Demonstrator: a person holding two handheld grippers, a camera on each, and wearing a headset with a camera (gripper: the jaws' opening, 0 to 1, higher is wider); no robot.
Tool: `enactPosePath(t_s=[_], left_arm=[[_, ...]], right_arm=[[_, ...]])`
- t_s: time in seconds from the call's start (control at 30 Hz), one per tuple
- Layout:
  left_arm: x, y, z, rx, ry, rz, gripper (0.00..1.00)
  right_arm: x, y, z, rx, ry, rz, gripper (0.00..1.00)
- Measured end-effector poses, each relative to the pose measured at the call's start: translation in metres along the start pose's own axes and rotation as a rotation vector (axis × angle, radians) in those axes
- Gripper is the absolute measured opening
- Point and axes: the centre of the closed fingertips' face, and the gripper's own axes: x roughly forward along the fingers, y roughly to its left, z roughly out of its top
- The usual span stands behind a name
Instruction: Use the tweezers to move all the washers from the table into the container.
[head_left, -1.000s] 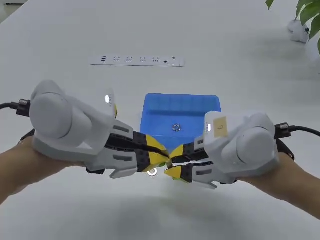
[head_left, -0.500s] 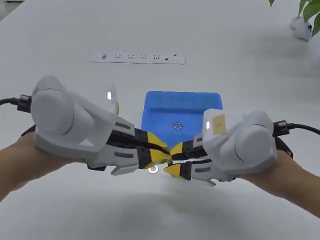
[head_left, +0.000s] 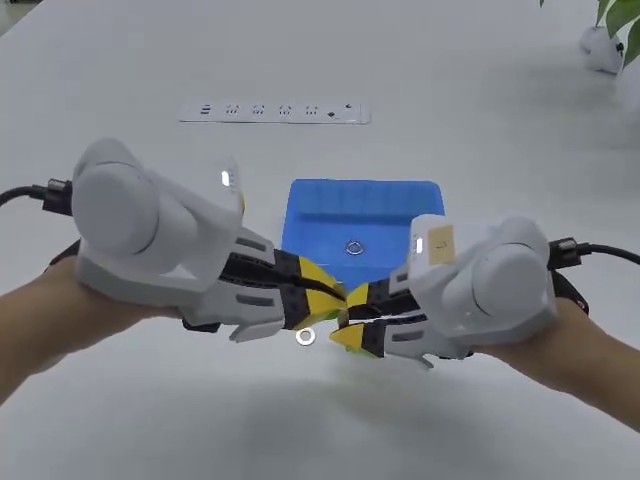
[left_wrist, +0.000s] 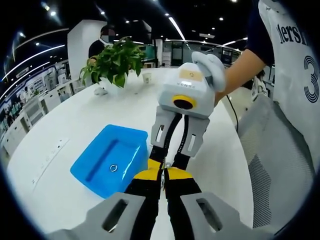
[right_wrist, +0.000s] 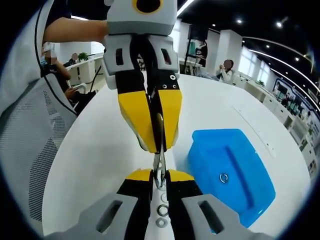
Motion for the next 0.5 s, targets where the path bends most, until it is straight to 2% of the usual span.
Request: enactPosePath(t_s=[0.13,0.27,0.5], left_arm=[[0.0006,-0.0005,-0.0009,-0.005,-0.002,-0.001,0.07],[-0.0010,-0.0019,-0.0025,0.006,0.025,-0.004,0.07],[-0.0019,-0.0044,-0.0031,0.015,0.032,-0.011,0.07]], right_arm=[[0.0002,0.0004,-0.0003,0.003,-0.009,0.002,0.11],[0.0010,0.0006,0.0007,0.034,-0.031,-0.018,0.11],[0.0008,0.0026,0.0012,0.012,-0.017,-0.017,0.11]])
